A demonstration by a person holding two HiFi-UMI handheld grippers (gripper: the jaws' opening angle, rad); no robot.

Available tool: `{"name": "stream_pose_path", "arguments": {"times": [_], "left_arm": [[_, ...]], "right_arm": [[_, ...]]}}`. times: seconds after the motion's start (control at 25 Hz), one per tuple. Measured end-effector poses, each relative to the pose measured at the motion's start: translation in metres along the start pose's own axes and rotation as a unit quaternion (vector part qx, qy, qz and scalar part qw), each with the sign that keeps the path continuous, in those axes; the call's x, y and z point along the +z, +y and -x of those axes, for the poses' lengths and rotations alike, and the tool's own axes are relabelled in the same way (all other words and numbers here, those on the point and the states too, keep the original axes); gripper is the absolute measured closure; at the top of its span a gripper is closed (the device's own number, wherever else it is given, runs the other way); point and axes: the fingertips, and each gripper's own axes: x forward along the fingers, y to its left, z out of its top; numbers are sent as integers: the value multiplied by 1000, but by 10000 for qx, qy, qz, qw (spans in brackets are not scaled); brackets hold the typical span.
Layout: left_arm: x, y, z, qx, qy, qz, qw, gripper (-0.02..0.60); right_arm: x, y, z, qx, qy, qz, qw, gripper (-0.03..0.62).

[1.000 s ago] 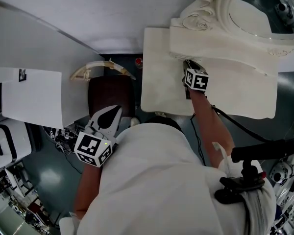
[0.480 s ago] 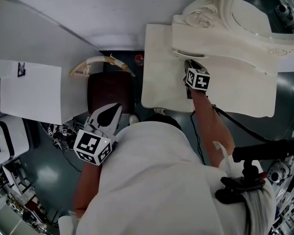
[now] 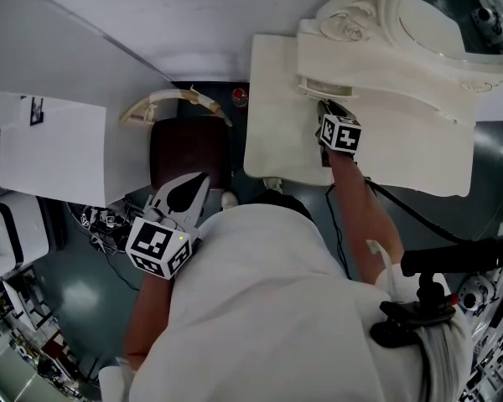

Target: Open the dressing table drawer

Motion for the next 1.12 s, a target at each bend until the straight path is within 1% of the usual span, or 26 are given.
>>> {"name": "stream_pose_path", "arguments": {"times": [1.12], "left_arm": [[-5,0,2,-8,70,-6,10000,580]], "right_arm": [[-12,-7,2,-37,56,20,10000,499]]}}
